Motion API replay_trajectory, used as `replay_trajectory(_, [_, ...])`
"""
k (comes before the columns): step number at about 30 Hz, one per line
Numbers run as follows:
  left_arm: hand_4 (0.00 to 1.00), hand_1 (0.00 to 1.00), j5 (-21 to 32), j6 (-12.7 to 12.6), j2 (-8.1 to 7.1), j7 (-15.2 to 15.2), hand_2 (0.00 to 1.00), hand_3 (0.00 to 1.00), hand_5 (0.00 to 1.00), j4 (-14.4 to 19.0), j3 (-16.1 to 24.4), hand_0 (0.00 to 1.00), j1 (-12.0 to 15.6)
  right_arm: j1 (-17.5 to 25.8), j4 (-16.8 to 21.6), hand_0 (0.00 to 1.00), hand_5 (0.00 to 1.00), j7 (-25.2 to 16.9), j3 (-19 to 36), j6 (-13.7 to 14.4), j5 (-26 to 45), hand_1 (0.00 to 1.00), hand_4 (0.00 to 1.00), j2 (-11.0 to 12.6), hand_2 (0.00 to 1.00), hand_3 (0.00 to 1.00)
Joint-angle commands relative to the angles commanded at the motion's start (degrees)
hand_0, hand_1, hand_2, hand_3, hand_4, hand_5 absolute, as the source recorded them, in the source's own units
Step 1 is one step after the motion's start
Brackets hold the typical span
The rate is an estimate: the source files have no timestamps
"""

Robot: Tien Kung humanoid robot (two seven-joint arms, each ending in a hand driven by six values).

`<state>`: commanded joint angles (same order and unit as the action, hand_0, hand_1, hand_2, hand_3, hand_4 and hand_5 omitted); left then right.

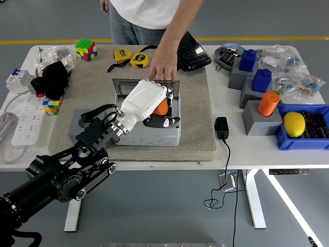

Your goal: Fetch the battery,place it into the box,close the lid of the box

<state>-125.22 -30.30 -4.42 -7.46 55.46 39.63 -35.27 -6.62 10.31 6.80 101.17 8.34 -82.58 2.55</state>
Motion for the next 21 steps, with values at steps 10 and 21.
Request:
replay_trajectory(10, [0.708,0.046,-1.20,0.78,0.23,0.78,0.107,0.112,0.315,0.63,0.01,0.041,-0.01,-0.05,0.00,0.823,0.998,-0.02,-0.01,0.04,0.14,0.790,0.998,0.05,0.763,0.796])
replay_trajectory(21, [0.711,0.060,-1.06,1.45,0.30,0.58,0.123,0.127,0.312,0.91,0.60,0.058,0.05,-0.16,0.00,0.823,0.998,-0.02,0.16,0.02,0.08,0.790,0.998,0.01,0.763,0.796])
